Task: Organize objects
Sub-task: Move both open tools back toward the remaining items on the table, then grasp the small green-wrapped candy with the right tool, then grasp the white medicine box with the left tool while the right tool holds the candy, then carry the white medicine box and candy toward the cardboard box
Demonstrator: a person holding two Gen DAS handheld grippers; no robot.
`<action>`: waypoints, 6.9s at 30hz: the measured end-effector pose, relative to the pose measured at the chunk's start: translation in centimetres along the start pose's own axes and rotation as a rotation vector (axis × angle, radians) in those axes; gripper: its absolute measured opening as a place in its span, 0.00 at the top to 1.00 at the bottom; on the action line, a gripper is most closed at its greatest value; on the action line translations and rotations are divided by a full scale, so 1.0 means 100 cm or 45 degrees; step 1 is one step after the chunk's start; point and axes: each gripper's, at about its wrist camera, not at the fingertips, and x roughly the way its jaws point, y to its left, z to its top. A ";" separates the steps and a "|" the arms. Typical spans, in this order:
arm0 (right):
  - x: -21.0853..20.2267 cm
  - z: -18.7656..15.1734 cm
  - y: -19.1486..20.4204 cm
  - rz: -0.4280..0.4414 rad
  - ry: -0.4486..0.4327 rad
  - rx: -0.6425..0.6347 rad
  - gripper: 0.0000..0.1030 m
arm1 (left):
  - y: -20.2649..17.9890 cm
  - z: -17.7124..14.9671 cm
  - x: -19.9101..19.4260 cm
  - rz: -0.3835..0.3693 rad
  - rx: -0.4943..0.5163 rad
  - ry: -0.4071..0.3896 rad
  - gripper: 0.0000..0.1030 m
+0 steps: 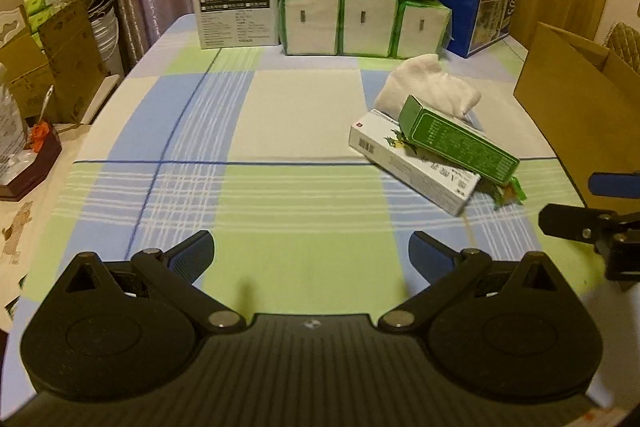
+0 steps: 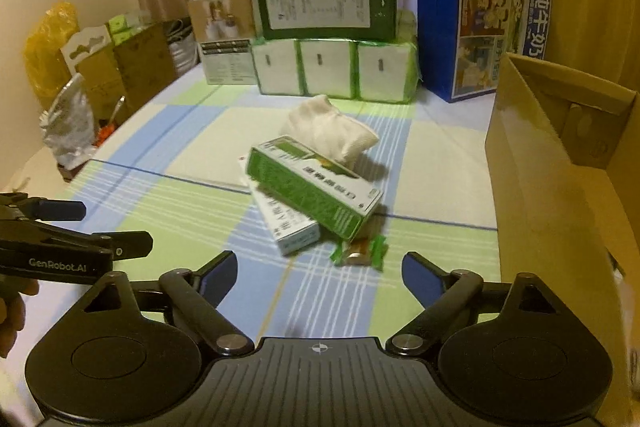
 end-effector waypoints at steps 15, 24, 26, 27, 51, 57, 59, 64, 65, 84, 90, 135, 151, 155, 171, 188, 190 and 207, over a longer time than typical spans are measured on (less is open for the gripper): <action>0.075 -0.001 -0.025 -0.051 0.095 0.073 0.43 | -0.010 0.012 0.050 -0.118 -0.062 -0.004 0.01; 0.085 0.001 -0.017 -0.118 0.075 0.032 0.76 | -0.005 0.011 0.051 -0.127 -0.079 0.012 0.01; 0.085 0.000 -0.011 -0.070 0.077 -0.009 0.77 | -0.003 0.011 0.050 -0.128 -0.082 0.009 0.01; 0.085 -0.001 -0.006 -0.036 0.081 -0.039 0.77 | -0.002 0.010 0.050 -0.128 -0.085 0.008 0.01; 0.054 -0.016 -0.022 -0.060 0.134 0.048 0.77 | -0.052 0.020 0.078 -0.160 0.058 0.044 0.61; 0.038 -0.032 -0.010 -0.063 0.134 0.045 0.77 | -0.049 -0.007 0.040 -0.081 0.144 0.100 0.67; 0.028 -0.038 -0.005 -0.055 0.118 0.052 0.77 | -0.048 -0.019 0.025 -0.080 0.162 0.110 0.67; 0.009 -0.058 0.006 -0.074 0.070 0.056 0.77 | -0.041 -0.035 0.013 -0.086 0.139 0.123 0.65; 0.009 -0.061 0.006 -0.080 0.065 0.052 0.77 | -0.039 -0.035 0.013 -0.088 0.131 0.114 0.62; 0.014 -0.061 0.012 -0.088 0.102 -0.011 0.76 | -0.047 -0.017 0.034 -0.112 0.172 0.037 0.50; 0.013 -0.059 0.012 -0.076 0.095 0.015 0.76 | -0.048 -0.017 0.040 -0.094 0.202 0.051 0.62; -0.226 -0.078 -0.012 -0.219 -0.172 0.200 0.77 | -0.163 -0.043 -0.197 -0.255 0.090 -0.097 0.68; -0.257 -0.080 -0.036 -0.284 -0.220 0.258 0.77 | -0.189 -0.045 -0.210 -0.311 0.128 -0.096 0.68; -0.263 -0.079 -0.048 -0.318 -0.231 0.277 0.77 | -0.197 -0.042 -0.210 -0.331 0.141 -0.096 0.68; -0.282 -0.077 -0.095 -0.406 -0.241 0.351 0.77 | -0.246 -0.030 -0.203 -0.438 0.201 -0.082 0.68; -0.280 -0.076 -0.108 -0.408 -0.239 0.361 0.77 | -0.264 -0.023 -0.198 -0.454 0.232 -0.074 0.68; -0.278 -0.075 -0.109 -0.408 -0.238 0.360 0.77 | -0.264 -0.022 -0.196 -0.457 0.234 -0.071 0.68; -0.257 -0.038 -0.142 -0.402 -0.245 0.270 0.77 | -0.288 0.022 -0.163 -0.451 0.248 -0.077 0.68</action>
